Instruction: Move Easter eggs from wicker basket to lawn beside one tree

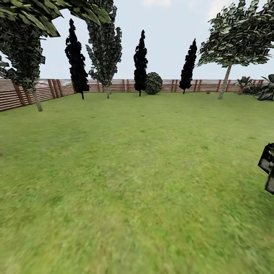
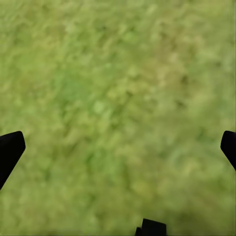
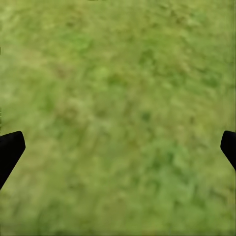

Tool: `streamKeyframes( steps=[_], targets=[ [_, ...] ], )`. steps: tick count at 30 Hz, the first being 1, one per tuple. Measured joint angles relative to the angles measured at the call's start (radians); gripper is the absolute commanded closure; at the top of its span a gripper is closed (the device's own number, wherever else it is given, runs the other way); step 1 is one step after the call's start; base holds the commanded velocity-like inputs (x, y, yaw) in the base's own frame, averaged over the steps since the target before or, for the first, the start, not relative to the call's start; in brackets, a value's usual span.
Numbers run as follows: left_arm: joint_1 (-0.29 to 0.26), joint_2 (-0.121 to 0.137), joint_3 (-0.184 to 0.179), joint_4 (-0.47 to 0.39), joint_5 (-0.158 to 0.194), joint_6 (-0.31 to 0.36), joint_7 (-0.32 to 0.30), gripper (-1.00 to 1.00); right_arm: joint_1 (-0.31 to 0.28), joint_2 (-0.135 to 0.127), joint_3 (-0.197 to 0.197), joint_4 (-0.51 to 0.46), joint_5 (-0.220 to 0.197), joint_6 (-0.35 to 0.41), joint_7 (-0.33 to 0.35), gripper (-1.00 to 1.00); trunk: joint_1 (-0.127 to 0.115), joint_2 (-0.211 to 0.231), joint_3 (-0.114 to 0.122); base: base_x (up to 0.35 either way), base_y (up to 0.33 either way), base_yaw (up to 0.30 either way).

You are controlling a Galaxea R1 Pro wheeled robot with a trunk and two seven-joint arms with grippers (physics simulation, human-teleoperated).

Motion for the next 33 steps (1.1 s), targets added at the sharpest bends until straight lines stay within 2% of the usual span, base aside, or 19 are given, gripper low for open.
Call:
streamKeyframes(
  steps=[5, 11, 33],
  targets=[
    [0.000, -0.004, -0.003, 0.000, -0.003, 0.000, 0.000, -1.00, 0.000, -0.003, 0.000, 0.000, -0.004, -0.003, 0.000, -1.00, -0.019, 0.035, 0.016, 0.000, 0.000, 0.000],
    [0.000, -0.007, -0.005, 0.000, -0.007, -0.002, 0.001, -1.00, 0.000, -0.003, 0.001, -0.001, -0.038, -0.006, 0.001, -1.00, -0.042, 0.077, 0.034, 0.000, 0.000, 0.000],
    [0.000, -0.007, -0.004, -0.001, -0.005, -0.002, 0.003, -1.00, 0.000, 0.001, 0.000, 0.000, -0.041, -0.006, -0.001, -1.00, -0.127, 0.231, 0.103, 0.000, 0.000, 0.000]
  ],
)
